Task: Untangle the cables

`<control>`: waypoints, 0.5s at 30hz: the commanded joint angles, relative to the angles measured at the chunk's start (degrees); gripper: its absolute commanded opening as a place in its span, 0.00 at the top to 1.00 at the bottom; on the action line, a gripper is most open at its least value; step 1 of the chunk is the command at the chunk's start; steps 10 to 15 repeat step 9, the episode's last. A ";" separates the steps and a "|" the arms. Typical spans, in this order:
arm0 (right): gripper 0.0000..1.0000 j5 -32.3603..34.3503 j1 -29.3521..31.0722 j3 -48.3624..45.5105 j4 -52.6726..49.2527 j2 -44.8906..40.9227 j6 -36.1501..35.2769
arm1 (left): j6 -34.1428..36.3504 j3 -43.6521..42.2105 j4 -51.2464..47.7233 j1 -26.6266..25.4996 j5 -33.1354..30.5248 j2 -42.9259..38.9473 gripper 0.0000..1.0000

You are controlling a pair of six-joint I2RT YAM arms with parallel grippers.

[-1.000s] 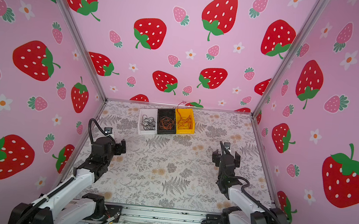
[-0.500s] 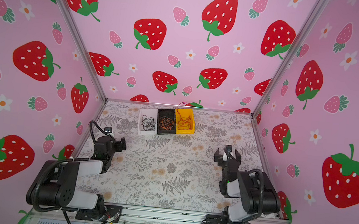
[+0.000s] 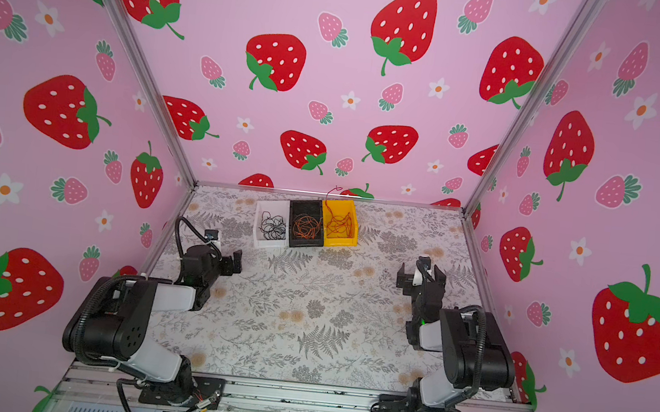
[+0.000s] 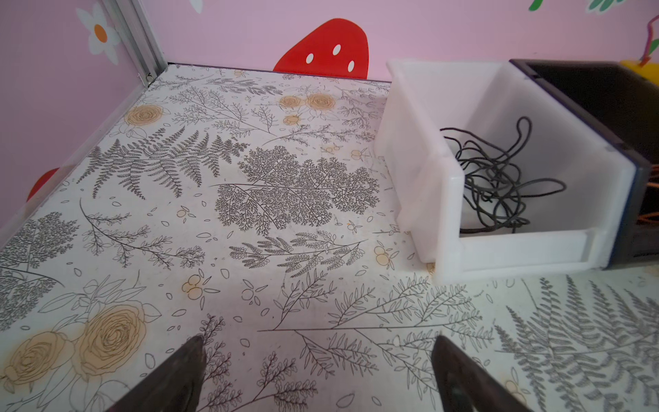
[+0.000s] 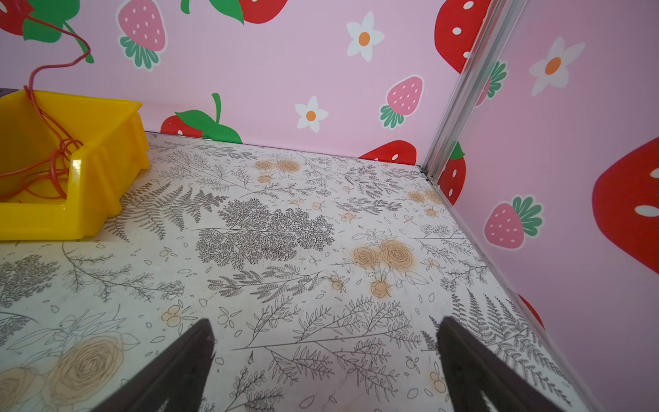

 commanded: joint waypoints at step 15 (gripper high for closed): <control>0.01 -0.13 -0.38 0.30 0.04 -0.13 0.66 | 1.21 1.35 0.36 -0.08 0.47 0.15 0.01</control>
